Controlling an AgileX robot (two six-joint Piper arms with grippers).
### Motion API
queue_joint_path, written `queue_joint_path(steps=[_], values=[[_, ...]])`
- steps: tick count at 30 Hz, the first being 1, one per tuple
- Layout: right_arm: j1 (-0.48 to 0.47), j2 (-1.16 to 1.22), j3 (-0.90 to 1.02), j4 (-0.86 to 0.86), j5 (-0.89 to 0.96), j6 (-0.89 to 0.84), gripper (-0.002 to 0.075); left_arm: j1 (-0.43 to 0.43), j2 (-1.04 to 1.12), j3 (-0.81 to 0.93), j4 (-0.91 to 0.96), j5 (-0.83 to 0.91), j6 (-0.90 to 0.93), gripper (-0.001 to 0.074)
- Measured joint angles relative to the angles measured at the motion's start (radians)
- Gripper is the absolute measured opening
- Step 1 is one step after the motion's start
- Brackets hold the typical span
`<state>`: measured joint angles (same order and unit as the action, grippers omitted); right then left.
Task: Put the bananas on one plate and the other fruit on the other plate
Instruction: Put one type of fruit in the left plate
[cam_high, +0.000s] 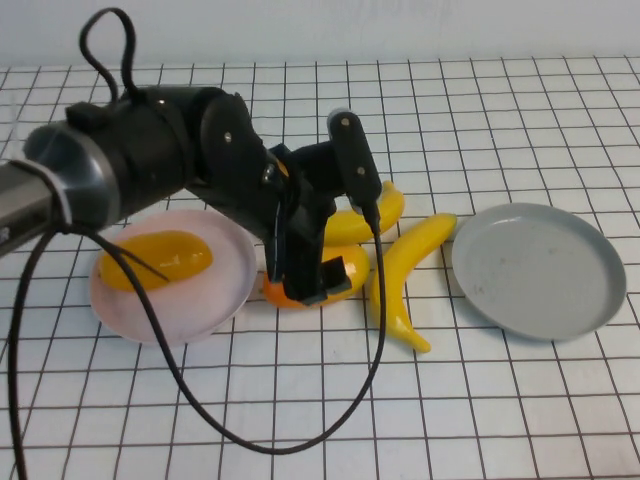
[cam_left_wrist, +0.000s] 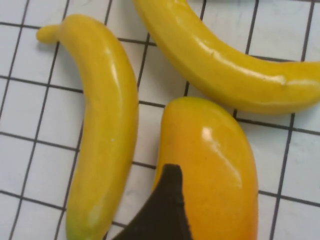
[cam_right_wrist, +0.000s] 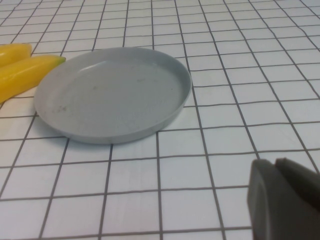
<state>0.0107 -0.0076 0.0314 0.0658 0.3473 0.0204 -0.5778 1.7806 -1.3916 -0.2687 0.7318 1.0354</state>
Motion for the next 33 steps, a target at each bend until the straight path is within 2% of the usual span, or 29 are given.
queue_joint_path(steps=[8,17,20,23,24,29,33], values=[[0.0,0.0,0.0,0.0,0.0,0.0,-0.0017,-0.008,0.138,-0.003,0.025,-0.061,0.018,0.0668],[0.0,0.0,0.0,0.0,0.0,0.0,-0.0017,-0.008,0.198,-0.004,0.034,-0.135,-0.012,0.0666],[0.0,0.0,0.0,0.0,0.0,0.0,-0.0017,-0.008,0.198,-0.004,0.045,-0.163,-0.052,0.0627],[0.0,0.0,0.0,0.0,0.0,0.0,-0.0017,-0.008,0.198,-0.006,0.057,-0.163,-0.108,0.0531],[0.0,0.0,0.0,0.0,0.0,0.0,-0.0017,-0.008,0.198,-0.006,0.061,-0.163,-0.128,0.0519],[0.0,0.0,0.0,0.0,0.0,0.0,-0.0016,-0.008,0.188,-0.01,0.103,-0.131,-0.235,0.0519],[0.0,0.0,0.0,0.0,0.0,0.0,-0.0017,-0.008,0.136,-0.05,0.224,-0.048,-0.372,0.0519]])
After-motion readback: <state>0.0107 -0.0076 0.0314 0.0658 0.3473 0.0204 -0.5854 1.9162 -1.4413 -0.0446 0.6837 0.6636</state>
